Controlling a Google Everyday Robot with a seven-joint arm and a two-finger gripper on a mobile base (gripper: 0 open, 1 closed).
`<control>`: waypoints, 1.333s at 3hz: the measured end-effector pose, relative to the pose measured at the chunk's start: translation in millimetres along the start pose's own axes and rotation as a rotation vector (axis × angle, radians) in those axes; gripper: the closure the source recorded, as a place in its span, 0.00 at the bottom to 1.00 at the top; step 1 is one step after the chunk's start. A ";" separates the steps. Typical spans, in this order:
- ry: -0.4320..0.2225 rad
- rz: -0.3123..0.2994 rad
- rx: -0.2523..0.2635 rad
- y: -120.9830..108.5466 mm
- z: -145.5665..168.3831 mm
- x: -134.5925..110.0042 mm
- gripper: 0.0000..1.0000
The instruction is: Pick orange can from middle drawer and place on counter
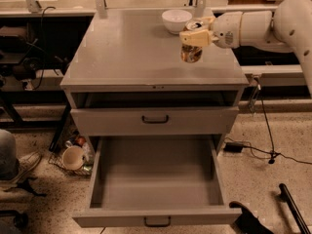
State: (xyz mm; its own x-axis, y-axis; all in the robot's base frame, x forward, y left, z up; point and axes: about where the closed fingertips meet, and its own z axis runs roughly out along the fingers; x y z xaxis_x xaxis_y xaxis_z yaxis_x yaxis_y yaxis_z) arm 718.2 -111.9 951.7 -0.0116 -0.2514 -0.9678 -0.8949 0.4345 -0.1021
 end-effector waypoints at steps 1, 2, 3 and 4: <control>0.016 0.050 -0.012 -14.5 23.8 10.8 1.00; 0.031 0.092 -0.026 -22.8 42.7 24.0 1.00; 0.035 0.124 -0.032 -30.5 55.4 35.7 0.84; 0.034 0.142 -0.037 -35.4 62.3 43.4 0.61</control>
Offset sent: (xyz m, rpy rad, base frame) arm 0.0622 0.0250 -0.0507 0.0197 0.1592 -0.0049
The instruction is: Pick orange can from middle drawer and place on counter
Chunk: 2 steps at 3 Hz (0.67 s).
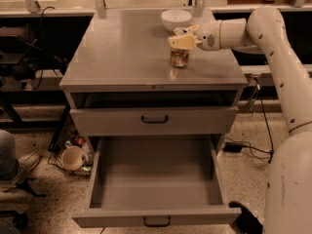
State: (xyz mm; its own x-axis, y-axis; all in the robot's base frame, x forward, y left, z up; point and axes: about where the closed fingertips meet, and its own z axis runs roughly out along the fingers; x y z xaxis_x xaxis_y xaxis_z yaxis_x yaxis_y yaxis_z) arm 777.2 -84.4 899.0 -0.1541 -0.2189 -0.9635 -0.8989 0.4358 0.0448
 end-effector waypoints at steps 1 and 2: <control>-0.003 0.007 -0.002 -3.3 2.5 2.8 0.37; -0.003 0.007 -0.002 -3.2 2.1 1.6 0.14</control>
Offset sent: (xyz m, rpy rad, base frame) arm 0.0081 -0.0105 -0.0043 0.0144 0.0026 -0.0110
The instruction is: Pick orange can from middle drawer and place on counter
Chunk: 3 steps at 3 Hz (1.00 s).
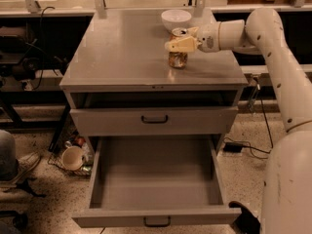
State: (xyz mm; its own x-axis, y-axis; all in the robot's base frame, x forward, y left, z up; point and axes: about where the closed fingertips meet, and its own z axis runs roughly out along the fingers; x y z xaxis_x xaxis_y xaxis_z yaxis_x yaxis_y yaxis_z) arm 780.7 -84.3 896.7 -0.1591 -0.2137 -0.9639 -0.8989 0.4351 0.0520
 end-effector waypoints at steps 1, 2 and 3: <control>-0.005 0.001 0.003 -2.7 -1.3 2.3 0.00; -0.007 0.001 0.054 -9.0 -19.4 8.3 0.00; -0.021 0.009 0.183 -16.7 -62.6 25.1 0.00</control>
Offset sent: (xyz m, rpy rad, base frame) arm -0.0188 -0.0836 -0.0069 -0.0194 -0.0518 -0.2001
